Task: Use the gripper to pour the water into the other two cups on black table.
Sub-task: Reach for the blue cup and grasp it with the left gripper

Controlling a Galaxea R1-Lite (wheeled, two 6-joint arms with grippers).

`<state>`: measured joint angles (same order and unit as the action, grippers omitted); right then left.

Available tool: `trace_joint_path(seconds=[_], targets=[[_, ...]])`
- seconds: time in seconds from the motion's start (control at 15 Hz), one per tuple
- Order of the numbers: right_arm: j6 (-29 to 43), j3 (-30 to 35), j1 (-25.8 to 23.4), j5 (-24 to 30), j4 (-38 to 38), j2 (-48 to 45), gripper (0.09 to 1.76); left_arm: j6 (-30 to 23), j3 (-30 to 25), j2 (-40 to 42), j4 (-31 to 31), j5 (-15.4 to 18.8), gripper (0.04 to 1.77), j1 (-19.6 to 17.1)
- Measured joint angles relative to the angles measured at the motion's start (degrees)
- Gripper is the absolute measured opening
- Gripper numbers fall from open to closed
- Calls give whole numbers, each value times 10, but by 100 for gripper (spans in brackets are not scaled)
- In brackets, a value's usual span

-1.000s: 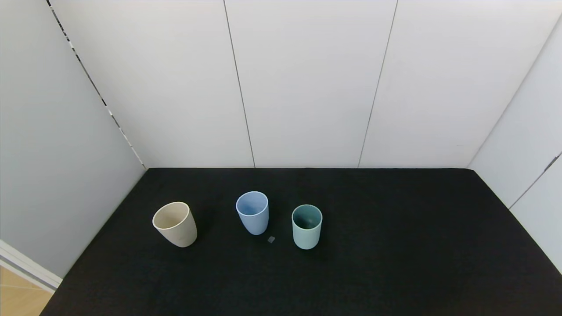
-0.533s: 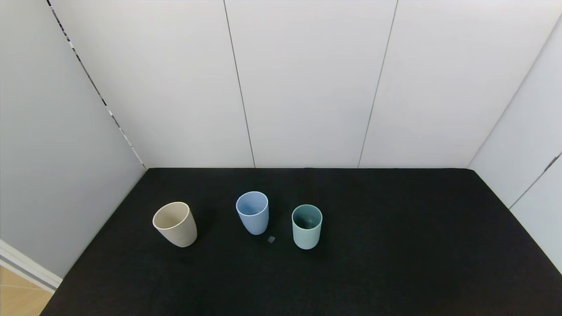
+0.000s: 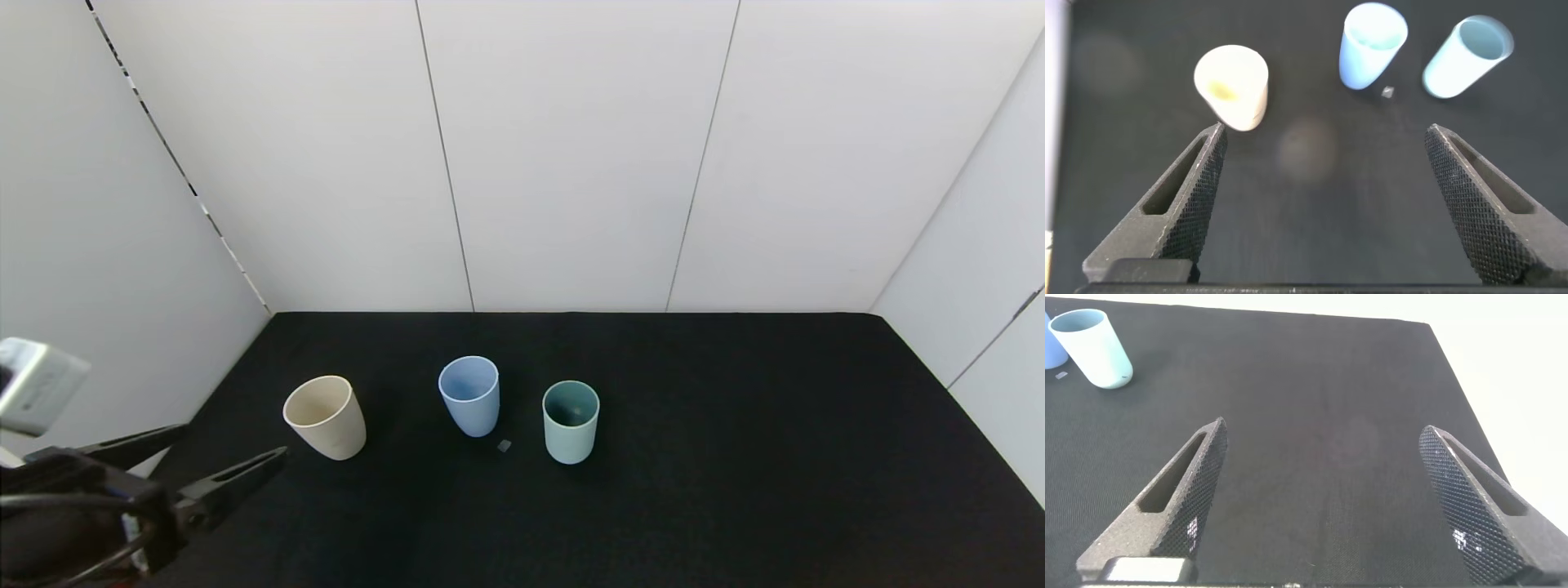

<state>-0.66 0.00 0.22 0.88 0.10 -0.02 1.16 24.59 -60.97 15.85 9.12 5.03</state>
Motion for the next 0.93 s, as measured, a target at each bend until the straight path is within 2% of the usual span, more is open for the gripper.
trace_joint_path(seconds=[0.27, 0.47, 0.67, 0.93], targets=[[0, 0, 0, 0, 0, 0, 171, 0, 23, -176, 99, -68, 172, 94], [0, 0, 0, 0, 0, 0, 171, -3, 36, -293, 182, -95, 172, 146], [0, 0, 0, 0, 0, 0, 171, -8, 41, -392, 293, -116, 172, 174], [0, 0, 0, 0, 0, 0, 171, -8, 36, -496, 454, -151, 172, 194]])
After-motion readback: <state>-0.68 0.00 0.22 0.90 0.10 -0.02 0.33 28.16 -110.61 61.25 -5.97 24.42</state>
